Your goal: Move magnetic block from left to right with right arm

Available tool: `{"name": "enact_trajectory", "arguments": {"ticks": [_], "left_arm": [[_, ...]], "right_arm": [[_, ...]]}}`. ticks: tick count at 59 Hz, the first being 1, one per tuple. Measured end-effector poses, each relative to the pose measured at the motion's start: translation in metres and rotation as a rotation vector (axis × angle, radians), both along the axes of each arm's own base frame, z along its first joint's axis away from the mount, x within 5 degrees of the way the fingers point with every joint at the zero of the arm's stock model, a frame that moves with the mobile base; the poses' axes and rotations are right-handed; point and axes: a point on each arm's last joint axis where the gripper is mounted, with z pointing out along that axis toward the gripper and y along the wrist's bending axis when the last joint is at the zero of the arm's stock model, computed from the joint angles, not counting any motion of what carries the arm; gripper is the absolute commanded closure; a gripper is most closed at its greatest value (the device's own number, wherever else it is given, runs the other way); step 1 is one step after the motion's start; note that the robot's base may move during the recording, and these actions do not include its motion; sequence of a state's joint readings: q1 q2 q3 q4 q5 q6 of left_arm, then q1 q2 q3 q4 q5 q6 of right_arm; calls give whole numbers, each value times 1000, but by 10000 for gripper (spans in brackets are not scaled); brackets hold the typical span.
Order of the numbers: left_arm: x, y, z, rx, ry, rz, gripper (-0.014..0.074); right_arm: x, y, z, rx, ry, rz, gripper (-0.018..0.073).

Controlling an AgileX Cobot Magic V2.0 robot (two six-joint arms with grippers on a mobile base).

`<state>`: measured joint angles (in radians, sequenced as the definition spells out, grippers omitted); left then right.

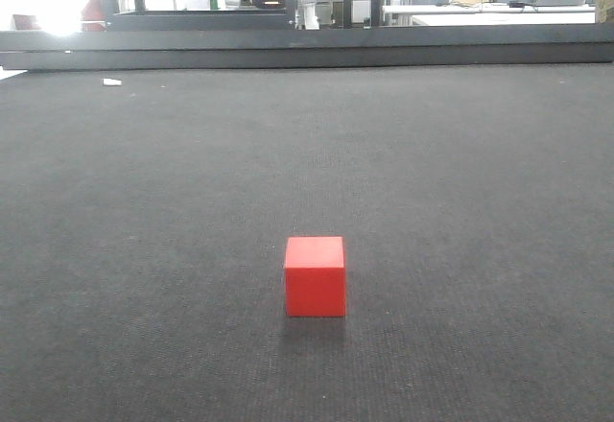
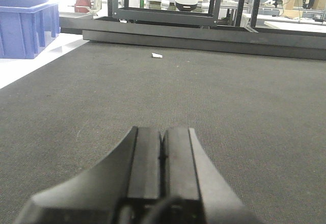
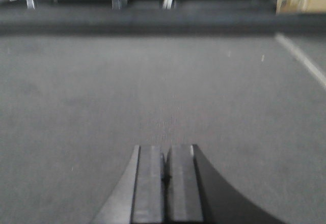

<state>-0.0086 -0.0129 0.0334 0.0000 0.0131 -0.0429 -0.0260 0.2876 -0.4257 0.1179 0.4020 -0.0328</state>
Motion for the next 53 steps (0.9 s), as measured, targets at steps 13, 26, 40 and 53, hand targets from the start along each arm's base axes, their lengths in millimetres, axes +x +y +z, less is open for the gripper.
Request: {"name": "enact_trajectory", "arguments": {"ticks": [13, 26, 40, 53], "left_arm": [[0, 0, 0, 0, 0, 0, 713], [0, 0, 0, 0, 0, 0, 713], [0, 0, 0, 0, 0, 0, 713], [0, 0, 0, 0, 0, 0, 713]], "right_arm": [[34, 1, 4, 6, 314, 23, 501], [63, 2, -6, 32, 571, 31, 501], [92, 14, -12, 158, 817, -56, 420], [113, 41, -11, 131, 958, -28, -63]]}}
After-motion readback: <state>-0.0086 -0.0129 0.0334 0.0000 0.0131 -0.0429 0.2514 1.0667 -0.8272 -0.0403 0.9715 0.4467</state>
